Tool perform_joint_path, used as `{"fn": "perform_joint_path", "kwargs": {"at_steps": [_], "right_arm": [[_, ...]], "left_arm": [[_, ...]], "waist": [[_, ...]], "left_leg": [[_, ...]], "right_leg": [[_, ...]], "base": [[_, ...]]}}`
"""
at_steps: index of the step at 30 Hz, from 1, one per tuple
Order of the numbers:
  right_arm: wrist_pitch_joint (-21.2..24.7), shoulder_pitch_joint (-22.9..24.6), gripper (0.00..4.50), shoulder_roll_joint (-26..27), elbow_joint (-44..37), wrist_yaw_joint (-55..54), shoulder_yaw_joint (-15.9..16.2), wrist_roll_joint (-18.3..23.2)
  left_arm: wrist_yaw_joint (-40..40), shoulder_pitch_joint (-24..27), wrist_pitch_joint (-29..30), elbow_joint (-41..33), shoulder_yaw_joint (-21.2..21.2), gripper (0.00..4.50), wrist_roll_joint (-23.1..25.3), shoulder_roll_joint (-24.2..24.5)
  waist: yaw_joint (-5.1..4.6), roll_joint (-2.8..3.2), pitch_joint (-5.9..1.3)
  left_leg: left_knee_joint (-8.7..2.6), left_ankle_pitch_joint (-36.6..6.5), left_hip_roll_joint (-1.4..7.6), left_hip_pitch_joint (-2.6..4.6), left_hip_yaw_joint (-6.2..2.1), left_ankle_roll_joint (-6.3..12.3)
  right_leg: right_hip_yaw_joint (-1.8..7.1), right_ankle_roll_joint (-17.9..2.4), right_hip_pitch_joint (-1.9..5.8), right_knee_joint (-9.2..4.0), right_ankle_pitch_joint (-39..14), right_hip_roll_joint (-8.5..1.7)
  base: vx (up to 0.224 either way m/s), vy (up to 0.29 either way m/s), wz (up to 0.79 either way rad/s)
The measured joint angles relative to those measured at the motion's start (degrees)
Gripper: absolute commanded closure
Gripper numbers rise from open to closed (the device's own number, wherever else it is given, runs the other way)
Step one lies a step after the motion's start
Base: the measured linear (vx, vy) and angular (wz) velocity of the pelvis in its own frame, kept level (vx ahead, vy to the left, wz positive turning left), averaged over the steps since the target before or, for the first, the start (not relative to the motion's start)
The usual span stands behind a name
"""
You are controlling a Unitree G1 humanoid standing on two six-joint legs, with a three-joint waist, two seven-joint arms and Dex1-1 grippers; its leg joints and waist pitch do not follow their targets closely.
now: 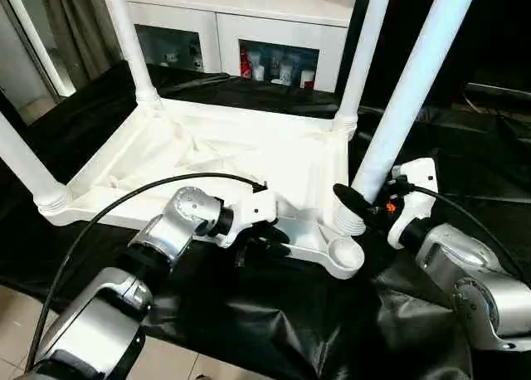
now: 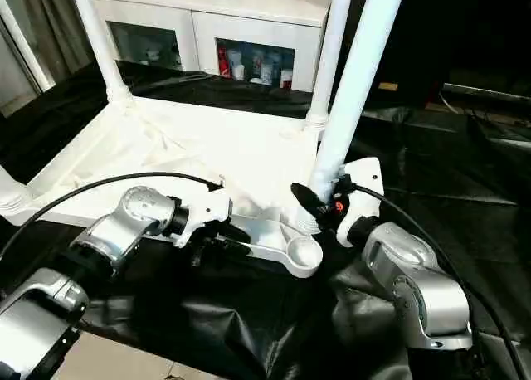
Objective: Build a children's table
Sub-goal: Pick table leg, then insert table leg to table base
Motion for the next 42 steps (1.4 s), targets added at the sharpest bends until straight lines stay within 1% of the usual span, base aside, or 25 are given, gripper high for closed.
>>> {"fn": "perform_joint_path", "kwargs": {"at_steps": [2,3,5,9,12,13,15,16,17,19,20,21,23,24,25,26,27,28,31,34,37,42], "right_arm": [[0.0,0.0,2.57,-0.2,-0.1,0.0,0.0,0.0],[0.1,0.0,2.57,-0.2,-0.2,0.0,0.0,0.1],[0.2,0.0,2.57,-0.1,-0.6,0.0,0.0,0.2],[0.6,0.0,2.57,-0.1,-1.0,0.0,0.0,0.3],[0.8,-0.9,2.57,0.9,-0.7,0.1,0.4,0.4],[0.9,-1.5,2.57,1.1,-0.1,0.3,1.0,0.4],[1.1,-2.5,2.57,1.2,1.0,0.7,1.5,0.5],[1.1,-3.6,2.57,1.2,2.3,1.5,2.3,0.4],[1.1,-4.1,2.57,1.1,3.1,1.9,2.7,0.4],[1.1,-5.1,2.57,1.2,4.5,2.6,3.5,0.3],[1.1,-5.5,2.57,1.2,4.8,3.0,3.6,0.3],[1.1,-6.1,2.57,1.4,5.4,3.3,4.1,0.2],[0.7,-7.5,2.57,1.7,7.2,4.3,5.2,-0.3],[0.6,-8.1,2.57,1.8,8.2,4.6,5.5,-0.4],[0.5,-9.0,2.57,1.8,9.5,5.3,5.8,-0.5],[0.5,-9.4,2.57,1.8,10.1,5.7,5.9,-0.6],[0.5,-10.4,2.57,1.8,11.2,6.6,6.7,-0.7],[0.5,-11.6,2.57,1.8,12.5,7.8,7.9,-0.8],[0.7,-13.1,2.57,2.2,14.3,10.0,10.4,-0.8],[1.1,-14.5,2.57,2.1,16.1,11.0,11.6,-1.4],[1.1,-16.0,2.57,2.0,17.1,11.7,12.5,-2.7],[-0.2,-17.3,2.57,1.8,19.4,11.9,12.5,-4.0]], "left_arm": [[-0.2,-0.6,-0.7,1.1,0.0,4.07,0.7,0.0],[-0.3,-0.7,-1.1,1.5,0.0,4.07,0.7,0.0],[-0.6,-0.7,-1.3,1.8,0.2,4.28,0.7,-0.1],[-0.5,-0.9,-1.1,2.2,0.6,4.46,0.7,-0.3],[1.4,-0.8,2.9,1.8,2.0,4.5,0.7,-0.1],[2.2,-0.1,4.7,0.6,2.8,4.5,0.6,0.4],[2.8,1.3,6.7,-1.7,4.1,4.5,0.5,1.8],[3.5,3.9,7.9,-5.4,4.7,4.5,0.5,3.9],[3.8,5.4,8.2,-7.8,5.1,4.5,0.5,5.3],[4.0,7.3,8.7,-10.9,5.9,4.5,0.5,7.4],[4.0,7.9,8.8,-11.7,6.3,4.5,0.4,8.0],[4.1,9.6,9.5,-14.1,7.1,4.5,-0.1,9.0],[3.9,14.2,12.1,-21.4,8.7,4.5,-1.0,11.5],[3.6,16.4,13.1,-24.6,9.2,4.5,-1.4,12.5],[3.2,18.3,14.5,-28.0,9.7,4.5,-1.7,13.3],[3.1,18.8,15.4,-29.6,9.7,4.5,-1.7,13.4],[3.3,19.3,16.1,-30.7,9.7,4.5,-1.7,13.0],[3.8,19.3,16.2,-30.9,9.7,4.5,-1.7,12.5],[4.3,18.4,15.5,-29.8,9.1,4.5,-1.5,11.4],[4.4,16.6,14.4,-27.2,8.6,4.5,-0.7,10.2],[5.6,15.1,14.3,-25.3,8.6,4.5,0.5,9.3],[6.0,14.1,14.3,-24.0,8.6,4.5,0.7,8.7]], "waist": [[-0.05,0.0,0.0],[-0.1,0.01,-0.01],[-0.25,0.02,-0.02],[-0.8,-0.03,0.0],[-1.77,-0.18,0.04],[-2.22,-0.35,0.05],[-2.83,-0.48,0.06],[-3.35,-0.74,0.09],[-3.36,-0.94,0.07],[-3.24,-1.26,0.03],[-3.09,-1.26,0.03],[-3.18,-1.3,0.04],[-3.19,-1.48,0.08],[-3.07,-1.64,0.11],[-2.76,-1.86,0.2],[-2.31,-2.01,0.29],[-1.97,-2.07,0.32],[-1.54,-2.17,0.37],[-0.68,-2.23,0.38],[0.11,-2.24,0.39],[0.33,-2.34,0.38],[0.46,-2.33,0.36]], "left_leg": [[0.0,0.0,0.0,0.01,0.0,0.0],[0.0,0.0,0.0,0.01,0.0,0.0],[0.0,0.0,0.0,-0.01,0.0,0.0],[-0.01,0.0,0.01,-0.06,0.02,0.06],[-0.03,-0.1,0.05,-0.11,0.12,0.08],[-0.03,-0.1,0.08,-0.06,0.13,0.07],[-0.03,-0.1,0.17,-0.03,0.12,0.06],[-0.08,-0.1,0.23,0.07,0.13,0.04],[-0.09,-0.1,0.35,0.09,0.03,0.03],[-0.12,0.0,0.66,0.05,-0.05,-0.05],[-0.12,0.0,0.69,0.07,-0.05,-0.07],[-0.19,0.0,0.7,0.12,0.01,-0.09],[-0.32,0.0,0.73,0.2,0.04,-0.21],[-0.35,0.0,0.74,0.21,0.04,-0.25],[-0.41,0.0,0.74,0.22,0.07,-0.27],[-0.42,0.0,0.74,0.19,0.07,-0.28],[-0.42,0.0,0.74,0.25,0.11,-0.28],[-0.42,0.0,0.73,0.29,0.17,-0.28],[-0.41,0.0,0.72,0.46,0.24,-0.28],[-0.41,0.0,0.71,0.5,0.32,-0.3],[-0.41,0.1,0.72,0.51,0.32,-0.39],[-0.42,0.1,0.73,0.51,0.32,-0.41]], "right_leg": [[0.0,0.0,0.01,0.0,0.0,0.0],[0.0,0.0,0.02,0.01,0.0,0.0],[0.0,0.0,0.01,0.0,0.0,0.0],[0.0,0.0,0.0,-0.05,0.0,0.0],[0.0,0.0,0.0,-0.02,0.0,0.0],[-0.01,0.0,0.0,0.01,0.0,0.01],[-0.16,0.0,-0.01,0.0,0.0,0.01],[-0.2,0.0,-0.07,0.03,0.0,0.01],[-0.41,0.0,-0.09,0.05,0.0,0.0],[-0.89,0.0,-0.09,-0.11,0.0,0.03],[-0.94,0.0,-0.09,-0.11,0.0,0.03],[-0.9,0.0,-0.11,-0.09,0.0,0.03],[-0.92,-0.1,-0.16,-0.09,0.0,0.03],[-0.93,-0.1,-0.17,-0.08,0.0,0.03],[-0.94,-0.1,-0.18,-0.08,-0.1,0.02],[-0.94,-0.2,-0.19,-0.08,0.0,0.02],[-0.92,-0.3,-0.19,-0.08,0.1,0.01],[-0.89,-0.4,-0.19,-0.08,0.1,-0.01],[-0.85,-0.4,-0.18,-0.1,0.1,-0.06],[-0.8,-0.4,-0.16,-0.08,0.1,-0.08],[-0.81,-0.4,-0.16,-0.04,0.1,-0.08],[-0.81,-0.4,-0.16,-0.01,0.1,-0.08]], "base": [[0.0,0.0,0.0],[0.0,0.0,0.0],[0.0,0.0,0.0],[0.0,0.0,0.0],[0.0,0.0,0.0],[0.0,0.0,0.0],[0.0,0.0,0.0],[0.0,0.0,0.0],[0.0,0.0,0.0],[0.0,0.0,0.0],[0.0,0.0,0.0],[0.0,0.0,0.0],[0.0,0.0,0.0],[0.0,0.0,0.0],[0.0,0.0,0.0],[0.0,0.0,0.0],[0.0,0.0,0.0],[0.0,0.0,0.0],[0.0,0.0,0.0],[0.0,0.0,0.0],[0.0,0.0,0.0],[0.0,0.0,0.0]]}}
